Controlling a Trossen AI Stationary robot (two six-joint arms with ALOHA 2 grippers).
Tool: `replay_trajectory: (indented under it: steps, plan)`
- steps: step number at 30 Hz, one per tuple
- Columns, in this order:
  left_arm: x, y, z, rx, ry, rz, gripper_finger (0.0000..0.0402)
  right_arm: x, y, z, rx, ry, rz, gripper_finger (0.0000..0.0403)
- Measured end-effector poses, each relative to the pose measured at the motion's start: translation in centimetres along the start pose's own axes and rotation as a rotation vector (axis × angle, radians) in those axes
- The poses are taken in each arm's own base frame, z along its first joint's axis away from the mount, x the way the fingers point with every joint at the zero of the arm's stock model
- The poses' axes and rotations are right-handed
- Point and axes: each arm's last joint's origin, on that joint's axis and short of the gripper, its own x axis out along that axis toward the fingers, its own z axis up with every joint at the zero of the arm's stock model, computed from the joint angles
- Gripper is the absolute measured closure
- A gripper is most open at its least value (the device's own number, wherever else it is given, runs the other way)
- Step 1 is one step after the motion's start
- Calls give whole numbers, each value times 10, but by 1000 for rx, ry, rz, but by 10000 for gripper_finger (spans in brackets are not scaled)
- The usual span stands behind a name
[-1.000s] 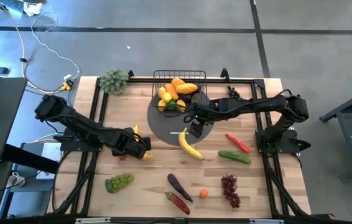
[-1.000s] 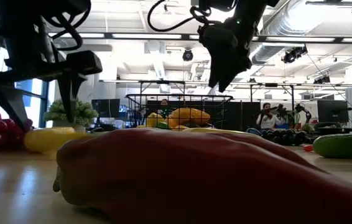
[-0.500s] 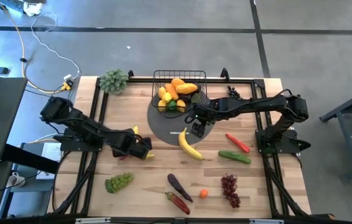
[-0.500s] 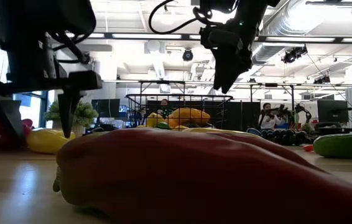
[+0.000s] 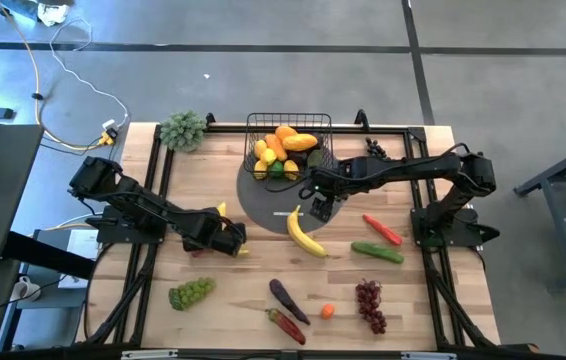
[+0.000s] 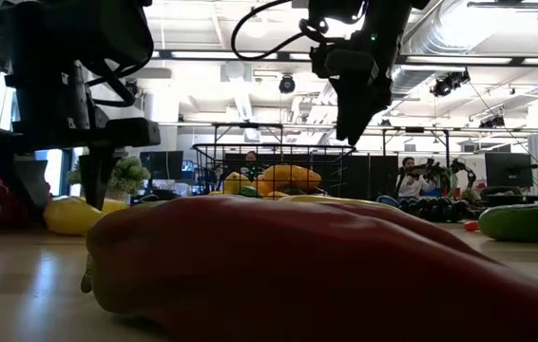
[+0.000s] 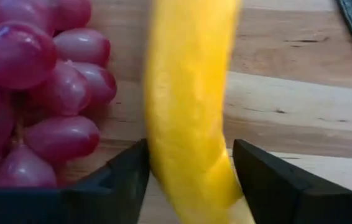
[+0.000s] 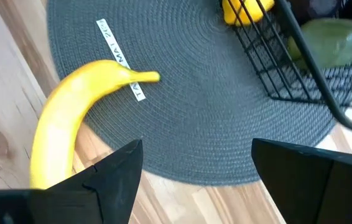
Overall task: Build produce basket
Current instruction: Put the yellow banana into the black wire basket
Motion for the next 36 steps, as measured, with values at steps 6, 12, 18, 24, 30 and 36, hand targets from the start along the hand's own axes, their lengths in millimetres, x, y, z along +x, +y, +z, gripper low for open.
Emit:
replay_trajectory:
  steps: [6,12,18,24,30,36]
  plan:
    - [-1,0,0,81,0,-5,265,0,-1,-2,52,21,-8,121]
    - [-3,-1,0,161,3,-23,270,0,-1,-2,109,20,-9,121]
    - [-16,-3,4,220,-25,-113,264,-4,-1,-3,169,13,1,121]
    - [-38,-2,13,279,-87,-231,266,-14,-3,-3,248,-16,16,121]
    - [-61,0,24,338,-178,-363,265,-18,-4,-3,304,-27,22,121]
    - [-79,0,42,362,-283,-445,264,-18,-4,-3,348,-34,16,121]
